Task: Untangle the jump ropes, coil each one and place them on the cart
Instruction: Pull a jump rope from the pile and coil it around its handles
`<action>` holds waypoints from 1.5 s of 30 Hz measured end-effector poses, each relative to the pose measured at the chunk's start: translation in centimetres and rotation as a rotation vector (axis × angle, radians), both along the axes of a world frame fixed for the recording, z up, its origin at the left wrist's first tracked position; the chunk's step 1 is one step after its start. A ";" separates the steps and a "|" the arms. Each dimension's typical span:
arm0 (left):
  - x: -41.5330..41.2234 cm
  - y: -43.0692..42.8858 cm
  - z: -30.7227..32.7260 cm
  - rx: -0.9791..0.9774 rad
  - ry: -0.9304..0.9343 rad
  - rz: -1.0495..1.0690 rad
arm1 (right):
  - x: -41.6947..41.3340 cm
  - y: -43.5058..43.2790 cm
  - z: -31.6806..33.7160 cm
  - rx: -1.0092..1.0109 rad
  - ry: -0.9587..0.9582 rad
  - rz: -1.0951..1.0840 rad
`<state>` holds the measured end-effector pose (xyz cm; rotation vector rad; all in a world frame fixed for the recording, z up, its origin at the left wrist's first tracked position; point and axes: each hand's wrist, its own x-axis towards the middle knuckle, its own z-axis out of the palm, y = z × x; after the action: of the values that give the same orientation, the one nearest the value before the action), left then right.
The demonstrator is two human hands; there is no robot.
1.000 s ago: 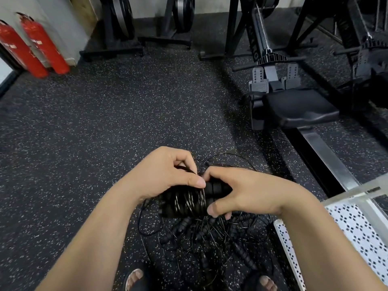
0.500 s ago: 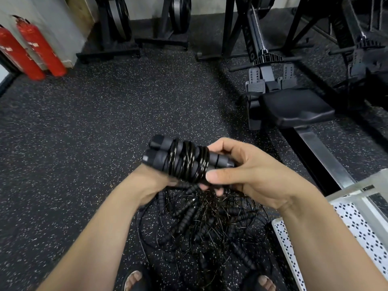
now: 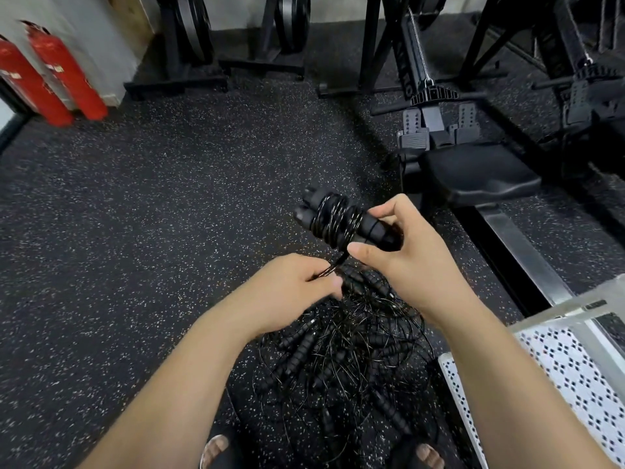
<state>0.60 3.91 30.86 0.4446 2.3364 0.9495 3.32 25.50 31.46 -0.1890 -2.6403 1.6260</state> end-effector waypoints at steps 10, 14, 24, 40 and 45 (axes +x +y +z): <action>-0.7 -2.2 1.0 0.042 0.095 0.037 | -0.3 -0.5 -1.5 0.286 -0.232 0.319; -0.8 -2.6 1.6 0.144 0.032 0.035 | 0.1 -0.4 -1.0 0.117 -0.340 0.540; -2.1 -4.3 0.8 0.470 -0.061 0.107 | 1.3 -0.1 1.9 -0.361 -0.391 0.777; -0.3 0.7 -1.4 0.477 -0.082 0.331 | 0.4 -1.3 1.6 -0.895 -0.065 0.190; 0.3 1.8 -1.2 0.371 -0.034 0.280 | -0.3 -1.3 0.5 -0.647 -0.024 -0.009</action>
<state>0.89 5.67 29.62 0.2423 2.2300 1.5237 3.07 24.20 31.94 -0.2313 -2.0224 2.4207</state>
